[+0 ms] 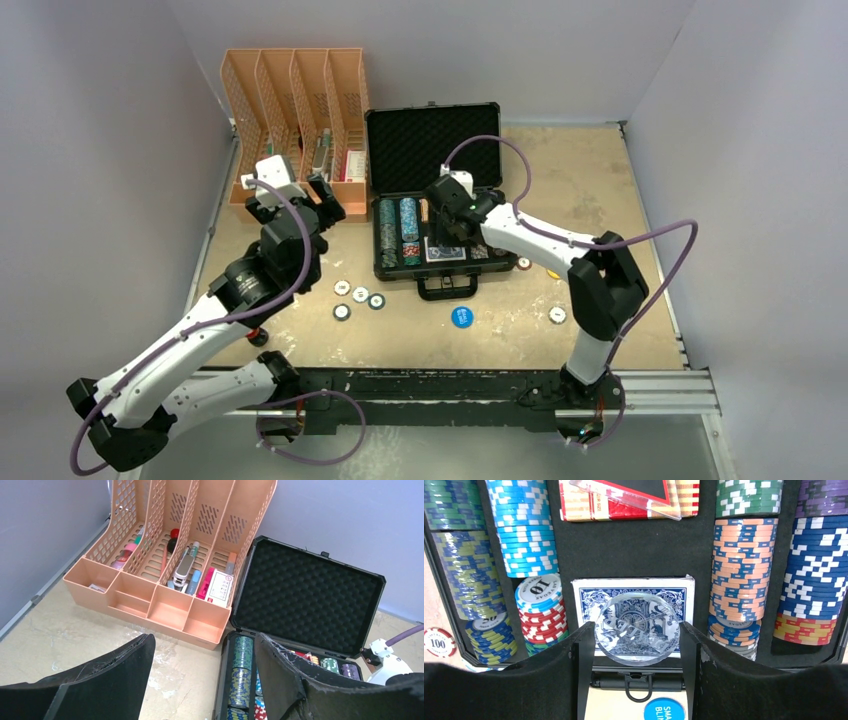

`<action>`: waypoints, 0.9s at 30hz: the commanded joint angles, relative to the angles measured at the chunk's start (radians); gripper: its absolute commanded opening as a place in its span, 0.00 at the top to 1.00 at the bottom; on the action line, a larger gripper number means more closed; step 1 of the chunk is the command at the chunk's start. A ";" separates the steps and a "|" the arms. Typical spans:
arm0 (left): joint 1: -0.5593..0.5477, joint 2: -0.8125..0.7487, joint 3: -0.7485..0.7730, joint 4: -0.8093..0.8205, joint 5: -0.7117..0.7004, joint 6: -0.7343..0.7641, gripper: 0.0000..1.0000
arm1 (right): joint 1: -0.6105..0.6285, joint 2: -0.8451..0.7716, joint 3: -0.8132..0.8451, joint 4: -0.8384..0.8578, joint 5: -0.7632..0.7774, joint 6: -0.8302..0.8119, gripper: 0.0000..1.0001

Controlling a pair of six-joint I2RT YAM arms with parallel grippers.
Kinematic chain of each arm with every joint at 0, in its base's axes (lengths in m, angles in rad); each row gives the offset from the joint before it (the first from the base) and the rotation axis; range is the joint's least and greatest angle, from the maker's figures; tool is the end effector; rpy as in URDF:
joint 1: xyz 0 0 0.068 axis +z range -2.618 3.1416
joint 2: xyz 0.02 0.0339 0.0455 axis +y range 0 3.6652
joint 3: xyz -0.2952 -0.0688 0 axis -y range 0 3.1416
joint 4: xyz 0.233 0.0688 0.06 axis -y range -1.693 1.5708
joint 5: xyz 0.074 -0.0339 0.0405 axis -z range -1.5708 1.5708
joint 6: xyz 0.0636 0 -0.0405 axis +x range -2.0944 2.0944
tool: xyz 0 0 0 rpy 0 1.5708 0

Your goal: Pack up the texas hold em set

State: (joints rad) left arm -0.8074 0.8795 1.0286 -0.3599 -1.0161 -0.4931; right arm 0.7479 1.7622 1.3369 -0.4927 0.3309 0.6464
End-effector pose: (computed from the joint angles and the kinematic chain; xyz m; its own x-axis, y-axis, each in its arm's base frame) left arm 0.1486 -0.0771 0.4124 -0.0355 -0.3235 -0.9456 -0.2395 0.9213 -0.3062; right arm 0.3034 0.2532 0.2553 -0.7652 0.0672 -0.6403 -0.0472 0.9860 0.1598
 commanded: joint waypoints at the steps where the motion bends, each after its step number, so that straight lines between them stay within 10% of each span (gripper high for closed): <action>1: -0.001 -0.024 0.004 0.022 -0.022 0.015 0.27 | 0.001 0.011 0.080 -0.047 0.023 -0.011 0.39; 15: 0.002 -0.024 0.015 0.006 -0.003 0.021 0.27 | 0.001 -0.032 0.124 -0.137 -0.001 -0.008 0.26; 27: 0.008 -0.014 0.006 0.015 0.004 0.031 0.27 | 0.111 -0.206 -0.179 -0.234 -0.040 0.145 0.25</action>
State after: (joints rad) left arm -0.8055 0.8585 1.0279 -0.3676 -1.0157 -0.4812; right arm 0.8040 1.5894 1.2274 -0.6861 0.3248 0.7235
